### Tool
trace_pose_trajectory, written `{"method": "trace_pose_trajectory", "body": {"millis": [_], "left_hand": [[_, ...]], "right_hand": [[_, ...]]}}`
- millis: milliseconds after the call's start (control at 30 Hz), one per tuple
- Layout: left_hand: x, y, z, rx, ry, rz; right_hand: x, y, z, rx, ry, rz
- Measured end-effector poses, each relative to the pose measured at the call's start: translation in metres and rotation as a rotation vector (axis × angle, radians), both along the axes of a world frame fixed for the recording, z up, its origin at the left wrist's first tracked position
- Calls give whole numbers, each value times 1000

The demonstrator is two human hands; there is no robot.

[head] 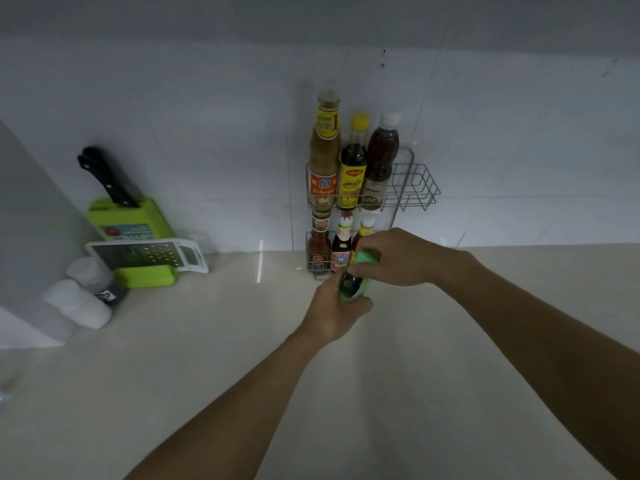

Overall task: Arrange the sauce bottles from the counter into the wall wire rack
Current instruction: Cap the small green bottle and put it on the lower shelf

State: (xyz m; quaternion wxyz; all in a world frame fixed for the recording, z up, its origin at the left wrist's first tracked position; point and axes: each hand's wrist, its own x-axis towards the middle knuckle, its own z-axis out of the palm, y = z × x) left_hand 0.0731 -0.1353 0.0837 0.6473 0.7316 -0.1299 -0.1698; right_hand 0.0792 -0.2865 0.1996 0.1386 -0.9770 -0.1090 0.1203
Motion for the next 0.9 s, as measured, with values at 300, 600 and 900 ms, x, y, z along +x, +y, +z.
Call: {"method": "trace_pose_trajectory", "body": {"millis": [300,600,900], "left_hand": [[-9,10,14,90,-62,-72],[-17,23,15,54,-51,-138],[-12,28,34,3,-61,-114]], "right_hand": [[-14,11,19,-18,29,-59],[-26,26,24,-120,303,-155],[-21,47,9,-232,-320,-174]]}}
